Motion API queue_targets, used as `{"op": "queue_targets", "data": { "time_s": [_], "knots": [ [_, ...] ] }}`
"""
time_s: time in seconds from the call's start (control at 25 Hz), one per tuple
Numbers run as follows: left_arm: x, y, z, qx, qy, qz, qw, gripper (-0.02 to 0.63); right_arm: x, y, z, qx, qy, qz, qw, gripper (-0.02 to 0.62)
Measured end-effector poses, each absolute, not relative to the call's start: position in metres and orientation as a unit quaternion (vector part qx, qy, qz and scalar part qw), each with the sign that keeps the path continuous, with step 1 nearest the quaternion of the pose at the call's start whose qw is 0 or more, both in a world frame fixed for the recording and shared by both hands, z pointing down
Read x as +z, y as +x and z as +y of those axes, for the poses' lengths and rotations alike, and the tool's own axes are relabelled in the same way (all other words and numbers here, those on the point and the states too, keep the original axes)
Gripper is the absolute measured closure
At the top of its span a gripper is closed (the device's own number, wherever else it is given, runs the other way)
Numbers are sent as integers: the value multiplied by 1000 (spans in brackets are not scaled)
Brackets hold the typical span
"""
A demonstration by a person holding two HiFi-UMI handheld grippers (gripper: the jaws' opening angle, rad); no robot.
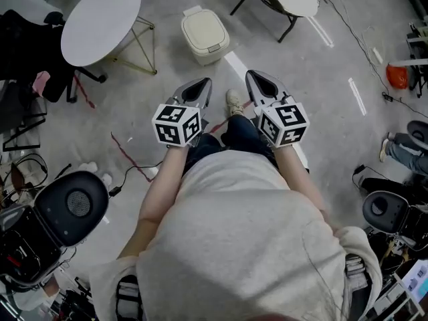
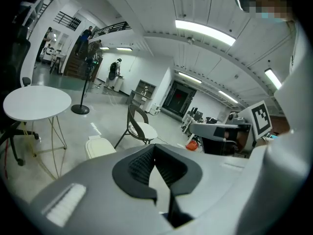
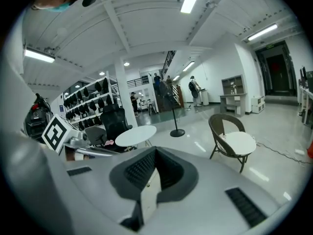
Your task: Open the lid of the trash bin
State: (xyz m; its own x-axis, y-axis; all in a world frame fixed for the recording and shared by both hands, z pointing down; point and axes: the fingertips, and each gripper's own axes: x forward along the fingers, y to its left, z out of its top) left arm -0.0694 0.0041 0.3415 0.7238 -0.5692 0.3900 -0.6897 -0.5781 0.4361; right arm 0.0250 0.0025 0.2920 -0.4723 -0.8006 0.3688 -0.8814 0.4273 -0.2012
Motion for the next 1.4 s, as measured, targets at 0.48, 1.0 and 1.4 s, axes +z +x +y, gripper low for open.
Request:
{"op": "queue_targets", "data": {
  "time_s": [0.48, 1.0, 1.4],
  "knots": [
    [354, -15, -112, 84, 853, -420, 299, 597, 310, 73, -129, 177, 401, -886, 151, 598],
    [404, -3, -133, 173, 823, -440, 314, 597, 379, 69, -150, 203, 305, -905, 216, 598],
    [449, 19, -141, 204, 836, -388, 329, 597, 410, 62, -164, 232, 296, -901, 218, 598]
  ]
}}
